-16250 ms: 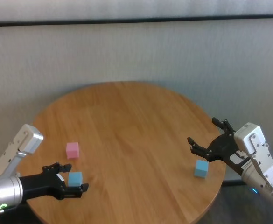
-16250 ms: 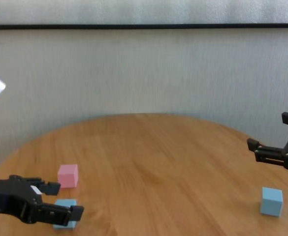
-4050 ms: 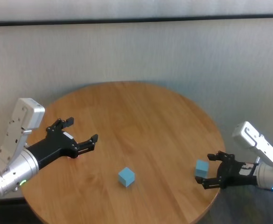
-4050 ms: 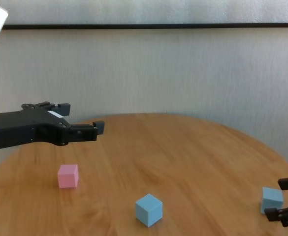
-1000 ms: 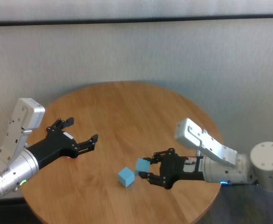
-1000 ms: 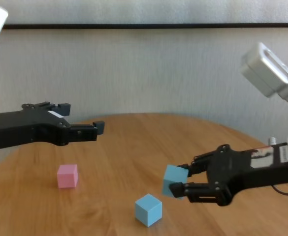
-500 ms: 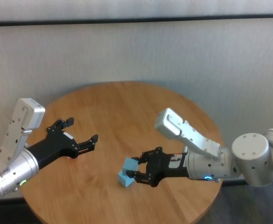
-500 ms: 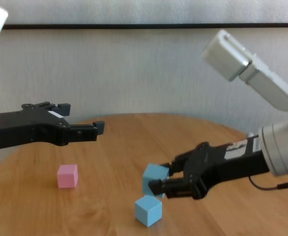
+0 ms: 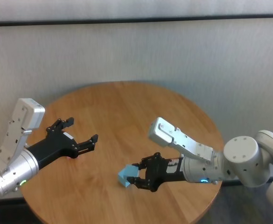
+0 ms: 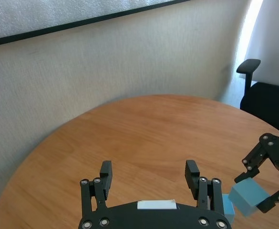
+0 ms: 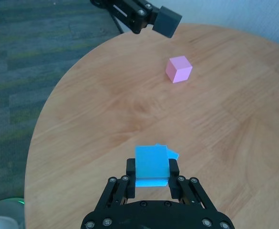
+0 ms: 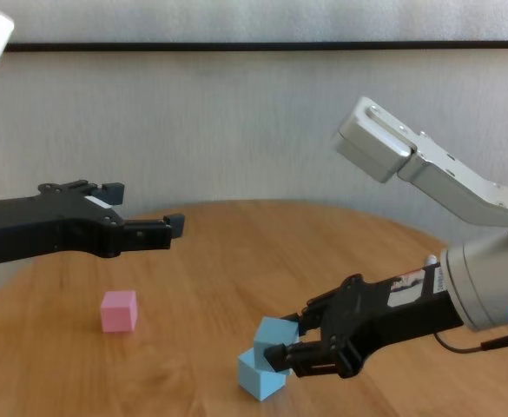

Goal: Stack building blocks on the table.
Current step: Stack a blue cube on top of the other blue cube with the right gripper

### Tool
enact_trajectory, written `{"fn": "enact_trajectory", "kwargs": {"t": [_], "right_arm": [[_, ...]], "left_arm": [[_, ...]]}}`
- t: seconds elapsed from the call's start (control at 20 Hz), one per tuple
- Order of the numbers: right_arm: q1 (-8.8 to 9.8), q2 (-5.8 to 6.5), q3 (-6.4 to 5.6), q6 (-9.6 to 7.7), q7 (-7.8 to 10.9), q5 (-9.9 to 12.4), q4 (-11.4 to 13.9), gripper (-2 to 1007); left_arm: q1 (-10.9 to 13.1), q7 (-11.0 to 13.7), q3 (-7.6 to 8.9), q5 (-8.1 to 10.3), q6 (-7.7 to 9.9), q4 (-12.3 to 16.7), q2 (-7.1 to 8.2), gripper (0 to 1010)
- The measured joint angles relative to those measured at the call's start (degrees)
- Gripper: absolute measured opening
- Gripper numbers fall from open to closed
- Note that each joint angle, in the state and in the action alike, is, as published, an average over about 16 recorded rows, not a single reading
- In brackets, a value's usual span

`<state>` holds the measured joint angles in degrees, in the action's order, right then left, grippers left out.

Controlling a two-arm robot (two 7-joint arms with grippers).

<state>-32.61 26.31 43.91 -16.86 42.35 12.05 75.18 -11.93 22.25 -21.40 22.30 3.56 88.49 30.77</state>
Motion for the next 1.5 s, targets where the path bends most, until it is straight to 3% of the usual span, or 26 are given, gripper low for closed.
{"fn": "enact_trajectory", "kwargs": {"t": [0.7, 1.5], "right_arm": [[-1.41, -2.42, 0.25, -0.81, -0.43, 0.44, -3.23, 374], [-2.51, -3.35, 0.7, -1.34, -0.13, 0.44, -4.92, 374]], "left_arm": [[0.0, 0.0, 0.0, 0.0, 0.0, 0.0, 0.0, 999], [0.0, 0.0, 0.0, 0.0, 0.0, 0.0, 0.0, 1000]]}}
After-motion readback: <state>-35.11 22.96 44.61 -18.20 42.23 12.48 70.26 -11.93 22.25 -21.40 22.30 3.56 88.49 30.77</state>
